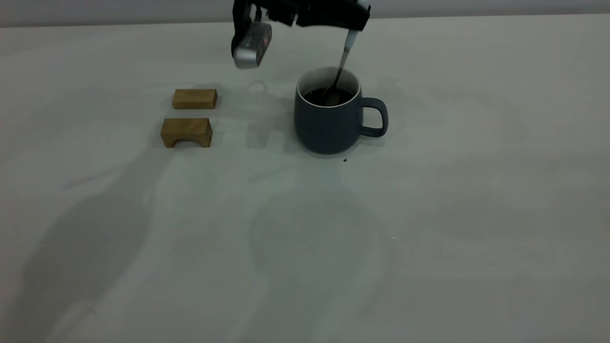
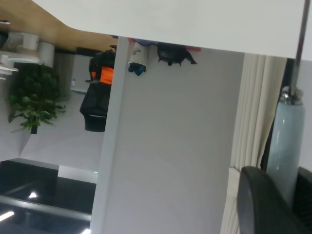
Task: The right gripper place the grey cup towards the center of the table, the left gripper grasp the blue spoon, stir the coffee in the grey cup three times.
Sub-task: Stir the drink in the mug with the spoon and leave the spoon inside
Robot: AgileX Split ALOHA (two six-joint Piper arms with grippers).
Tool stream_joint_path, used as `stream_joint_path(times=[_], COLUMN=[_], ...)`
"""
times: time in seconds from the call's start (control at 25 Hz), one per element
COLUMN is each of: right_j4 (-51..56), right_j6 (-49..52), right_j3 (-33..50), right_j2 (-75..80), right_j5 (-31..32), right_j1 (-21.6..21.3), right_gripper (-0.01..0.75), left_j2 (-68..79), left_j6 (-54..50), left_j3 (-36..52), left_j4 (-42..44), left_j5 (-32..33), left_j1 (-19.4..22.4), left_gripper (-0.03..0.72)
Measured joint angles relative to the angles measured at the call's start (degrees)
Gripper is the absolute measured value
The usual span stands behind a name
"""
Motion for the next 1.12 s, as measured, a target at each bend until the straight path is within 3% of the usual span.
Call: stream_joint_path(times=[0.32,0.52,0.76,1.12], right_j4=[0.0,0.0,0.0,0.0], right_j6=[0.0,0.0,0.0,0.0], right_j3=[0.0,0.0,0.0,0.0], right_j2=[0.0,0.0,0.0,0.0], right_j5=[0.0,0.0,0.0,0.0], right_j1=[0.0,0.0,0.0,0.0], right_gripper=[0.582,0.582,0.582,0.582], left_j2=[1.34,1.34,1.34,1.34], left_j6=[8.77,13.97,9.67,-2.76], left_j3=[-1.25,-1.52,-1.59,-1.63], left_j4=[3.3,-0.58,-4.62,3.4], left_j5=[-0.56,-0.01,-0.01,-0.01], left_j1=[0.0,0.0,0.0,0.0], left_gripper=[0.147,0.147,0.147,0.147])
